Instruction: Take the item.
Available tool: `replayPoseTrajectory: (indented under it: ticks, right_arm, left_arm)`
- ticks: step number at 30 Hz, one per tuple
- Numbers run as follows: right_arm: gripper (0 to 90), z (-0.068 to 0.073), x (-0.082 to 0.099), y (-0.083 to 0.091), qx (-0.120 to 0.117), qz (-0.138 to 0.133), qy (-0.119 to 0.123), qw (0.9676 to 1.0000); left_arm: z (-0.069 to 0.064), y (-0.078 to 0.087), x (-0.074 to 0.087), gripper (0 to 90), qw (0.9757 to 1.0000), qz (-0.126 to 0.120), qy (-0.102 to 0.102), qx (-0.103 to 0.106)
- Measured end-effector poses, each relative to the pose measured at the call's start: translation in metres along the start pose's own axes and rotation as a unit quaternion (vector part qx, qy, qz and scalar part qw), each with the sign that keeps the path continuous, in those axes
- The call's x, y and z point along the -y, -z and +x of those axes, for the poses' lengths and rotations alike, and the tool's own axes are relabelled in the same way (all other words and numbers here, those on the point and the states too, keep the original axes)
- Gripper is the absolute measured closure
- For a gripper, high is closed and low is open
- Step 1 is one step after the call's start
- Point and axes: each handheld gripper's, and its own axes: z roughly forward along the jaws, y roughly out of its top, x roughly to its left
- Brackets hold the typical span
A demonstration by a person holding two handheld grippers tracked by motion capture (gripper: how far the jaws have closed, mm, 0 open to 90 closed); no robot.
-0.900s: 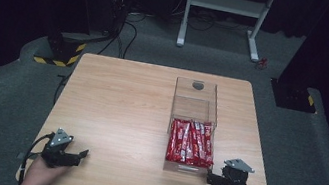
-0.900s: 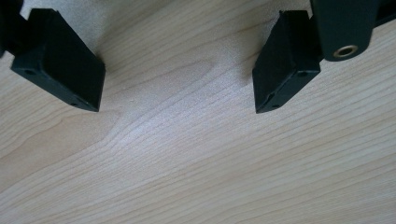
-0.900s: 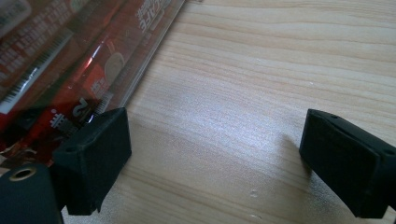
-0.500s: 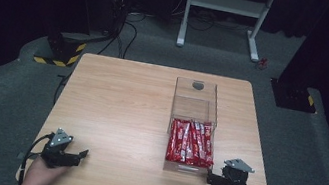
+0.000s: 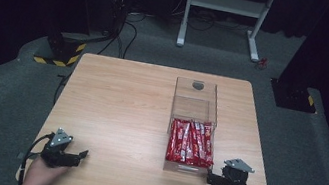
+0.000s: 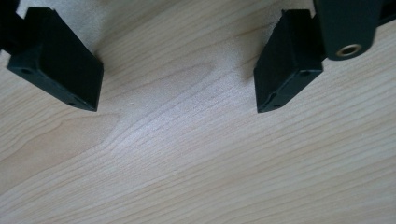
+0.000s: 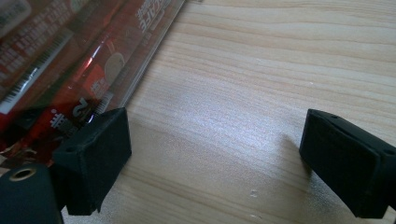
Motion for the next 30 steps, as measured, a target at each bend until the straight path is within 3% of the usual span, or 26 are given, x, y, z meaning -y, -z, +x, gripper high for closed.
replayPoseTrajectory:
  ticks: [6,15,20,30]
  right_arm:
    - [8.7,0.0,0.0,0.0,0.0,0.0,0.0,1.0]
    - [8.7,0.0,0.0,0.0,-0.001,0.0,0.0,1.0]
    - [8.8,0.0,0.0,0.0,-0.002,0.0,0.0,1.0]
    - [8.8,0.0,0.0,0.0,-0.002,0.0,0.001,1.0]
  left_arm:
    - [-0.001,0.001,-0.002,16.4,0.9999,0.001,0.012,0.005]
    - [-0.009,0.006,-0.008,17.5,0.9993,-0.03,0.014,0.018]
    - [-0.016,0.008,-0.011,17.5,0.9988,-0.042,0.009,0.024]
    - [-0.031,0.004,-0.02,17.5,0.9984,-0.041,-0.003,0.039]
